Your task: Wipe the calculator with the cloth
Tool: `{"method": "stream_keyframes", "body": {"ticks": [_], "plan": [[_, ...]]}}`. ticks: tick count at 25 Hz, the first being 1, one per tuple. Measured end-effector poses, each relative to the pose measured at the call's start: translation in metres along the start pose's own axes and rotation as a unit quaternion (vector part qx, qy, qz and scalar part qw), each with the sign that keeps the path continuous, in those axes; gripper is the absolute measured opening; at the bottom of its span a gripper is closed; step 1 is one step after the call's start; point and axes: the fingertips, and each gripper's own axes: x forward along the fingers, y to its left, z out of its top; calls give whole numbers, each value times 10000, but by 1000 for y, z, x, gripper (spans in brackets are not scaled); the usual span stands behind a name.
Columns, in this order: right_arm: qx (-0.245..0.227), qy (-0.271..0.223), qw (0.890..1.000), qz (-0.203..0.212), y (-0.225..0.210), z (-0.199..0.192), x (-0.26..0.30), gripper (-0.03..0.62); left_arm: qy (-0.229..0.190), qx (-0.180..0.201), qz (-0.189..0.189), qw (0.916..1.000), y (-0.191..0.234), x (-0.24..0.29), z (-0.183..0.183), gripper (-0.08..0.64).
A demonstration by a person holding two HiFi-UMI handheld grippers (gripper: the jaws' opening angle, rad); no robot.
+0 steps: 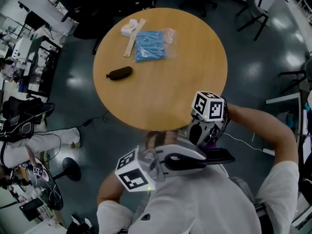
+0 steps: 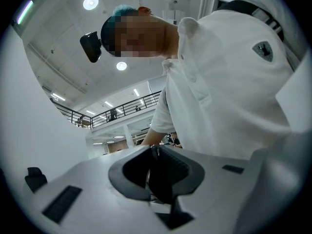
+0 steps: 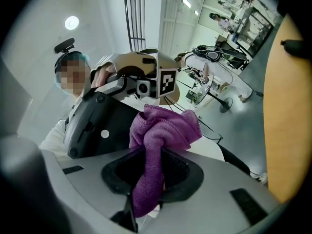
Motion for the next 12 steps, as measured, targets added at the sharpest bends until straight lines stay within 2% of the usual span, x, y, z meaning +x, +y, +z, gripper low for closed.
{"method": "stream_keyframes", "body": {"ticks": [5,7,9,12], "plan": [[20,175,9998,-96,-14,-9,6,97,-25,59,155,9999,9,-5,2,54],[-32,312,9991,-279,-26,-16,7,97,12,85,293,9995,14,-9,-1,54],[-110,255,9976,-633,-43,-18,-3,97,12,3,454,9990,21,-15,-5,54],[-354,-326,9877,-1486,-66,-6,-38,97,27,-335,663,9972,35,-29,-20,54]]}}
